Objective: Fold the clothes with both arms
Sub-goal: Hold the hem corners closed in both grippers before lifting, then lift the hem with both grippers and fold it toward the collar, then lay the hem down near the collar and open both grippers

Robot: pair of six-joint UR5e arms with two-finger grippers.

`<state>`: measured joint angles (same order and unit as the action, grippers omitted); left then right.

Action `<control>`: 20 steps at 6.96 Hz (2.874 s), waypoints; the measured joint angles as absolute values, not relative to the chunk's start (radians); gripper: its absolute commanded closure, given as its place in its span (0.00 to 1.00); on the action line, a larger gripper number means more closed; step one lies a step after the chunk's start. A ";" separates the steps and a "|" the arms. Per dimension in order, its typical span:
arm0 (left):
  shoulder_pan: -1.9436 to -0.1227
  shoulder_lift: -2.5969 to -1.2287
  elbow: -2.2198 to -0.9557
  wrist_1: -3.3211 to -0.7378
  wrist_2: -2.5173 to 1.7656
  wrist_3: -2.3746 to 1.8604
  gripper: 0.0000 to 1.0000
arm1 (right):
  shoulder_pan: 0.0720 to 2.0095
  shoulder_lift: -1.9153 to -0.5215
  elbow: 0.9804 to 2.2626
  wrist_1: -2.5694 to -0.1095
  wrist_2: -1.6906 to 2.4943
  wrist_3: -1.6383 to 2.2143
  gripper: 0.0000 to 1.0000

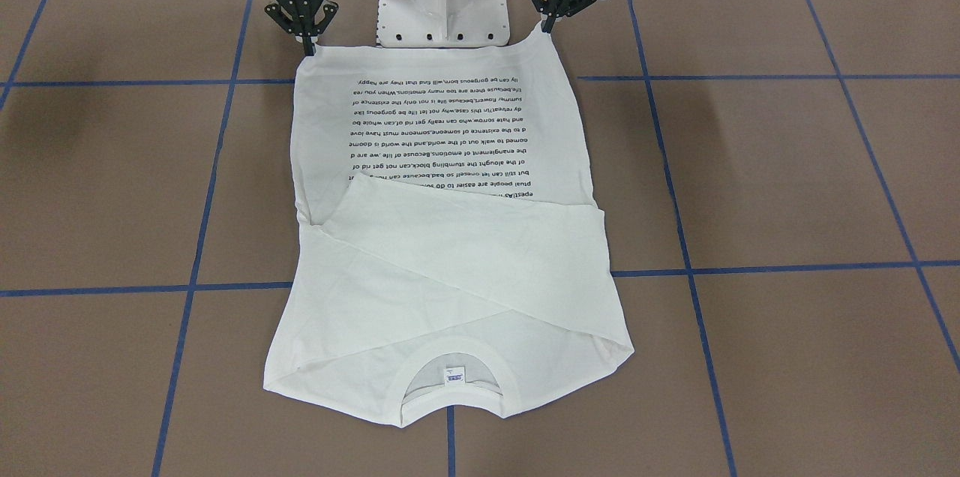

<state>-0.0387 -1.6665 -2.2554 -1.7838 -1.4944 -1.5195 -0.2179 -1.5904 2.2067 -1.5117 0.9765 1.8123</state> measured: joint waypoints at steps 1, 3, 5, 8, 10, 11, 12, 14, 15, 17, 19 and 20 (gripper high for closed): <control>-0.045 -1.665 -2.284 -1.768 -1.497 -1.510 1.00 | -0.207 -1.594 2.268 -1.551 0.994 1.809 1.00; -0.091 -1.675 -2.429 -1.609 -1.578 -1.455 1.00 | -0.167 -1.539 2.519 -1.855 1.115 1.806 1.00; -0.204 -1.825 -2.552 -1.330 -1.713 -1.363 1.00 | -0.056 -1.259 2.656 -2.264 1.305 1.779 1.00; -0.397 -2.026 -2.483 -1.141 -1.756 -1.158 1.00 | 0.149 -1.071 2.605 -2.396 1.382 1.535 1.00; -0.551 -2.054 -2.392 -1.180 -1.760 -1.040 1.00 | 0.374 -1.055 2.448 -2.222 1.494 1.373 1.00; -0.602 -2.064 -2.339 -1.211 -1.759 -1.019 1.00 | 0.479 -1.052 2.375 -2.149 1.550 1.308 1.00; -0.642 -2.081 -2.266 -1.253 -1.753 -1.012 1.00 | 0.564 -1.049 2.304 -2.090 1.579 1.249 1.00; -0.693 -2.100 -2.066 -1.430 -1.698 -1.009 1.00 | 0.703 -1.043 2.134 -1.929 1.627 1.165 1.00; -0.707 -2.104 -1.945 -1.547 -1.664 -1.009 1.00 | 0.747 -1.028 2.029 -1.842 1.643 1.133 1.00; -0.715 -2.116 -1.718 -1.762 -1.607 -0.998 1.00 | 0.769 -0.971 1.755 -1.671 1.648 1.109 1.00; -0.716 -2.137 -1.542 -1.911 -1.597 -0.968 1.00 | 0.765 -0.941 1.534 -1.500 1.645 1.098 1.00; -0.716 -2.142 -1.493 -1.950 -1.596 -0.961 1.00 | 0.755 -0.936 1.487 -1.465 1.643 1.097 1.00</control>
<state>-0.7162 -2.1418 -1.4933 -1.9504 -1.5957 -0.9608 0.7552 -0.9363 1.4871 -1.4651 1.6429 1.0968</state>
